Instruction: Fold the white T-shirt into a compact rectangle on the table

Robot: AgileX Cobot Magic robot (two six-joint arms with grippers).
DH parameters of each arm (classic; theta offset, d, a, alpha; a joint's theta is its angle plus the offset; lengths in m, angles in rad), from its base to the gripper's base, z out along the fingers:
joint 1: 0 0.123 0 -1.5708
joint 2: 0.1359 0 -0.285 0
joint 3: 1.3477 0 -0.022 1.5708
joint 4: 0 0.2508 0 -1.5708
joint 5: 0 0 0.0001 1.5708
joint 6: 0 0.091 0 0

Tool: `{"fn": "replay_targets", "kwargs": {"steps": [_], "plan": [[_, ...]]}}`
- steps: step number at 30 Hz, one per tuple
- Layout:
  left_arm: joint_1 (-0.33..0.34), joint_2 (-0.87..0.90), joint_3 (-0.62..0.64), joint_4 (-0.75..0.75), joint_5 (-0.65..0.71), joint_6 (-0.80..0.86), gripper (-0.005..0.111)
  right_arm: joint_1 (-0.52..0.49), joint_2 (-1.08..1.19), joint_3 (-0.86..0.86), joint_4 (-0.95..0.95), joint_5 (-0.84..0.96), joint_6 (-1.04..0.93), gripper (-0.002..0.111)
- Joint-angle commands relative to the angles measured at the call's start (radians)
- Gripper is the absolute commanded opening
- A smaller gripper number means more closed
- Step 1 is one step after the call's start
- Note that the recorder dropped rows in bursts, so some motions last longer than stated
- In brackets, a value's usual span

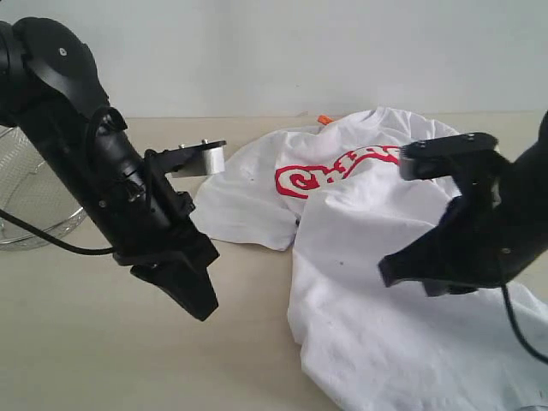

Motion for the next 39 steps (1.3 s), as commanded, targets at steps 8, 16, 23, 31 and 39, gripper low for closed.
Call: {"fn": "replay_targets", "kwargs": {"steps": [8,16,23,31,39], "plan": [[-0.003,0.060,-0.079,-0.004,-0.324,0.035,0.005,0.067,0.093,-0.005,0.139,-0.112,-0.105,0.000],[0.009,0.315,-0.396,-0.004,-0.317,-0.016,0.005,0.067,0.093,-0.005,0.139,-0.143,-0.115,0.000],[0.069,0.536,-0.634,-0.002,-0.226,-0.049,0.005,0.067,0.093,-0.005,0.139,-0.166,-0.133,0.000],[0.089,0.647,-0.674,0.002,-0.149,-0.049,0.005,0.067,0.094,-0.005,0.137,-0.214,-0.135,0.000],[0.112,0.664,-0.674,0.236,-0.143,-0.211,0.005,0.067,0.094,-0.005,0.137,-0.223,-0.143,0.000]]}}
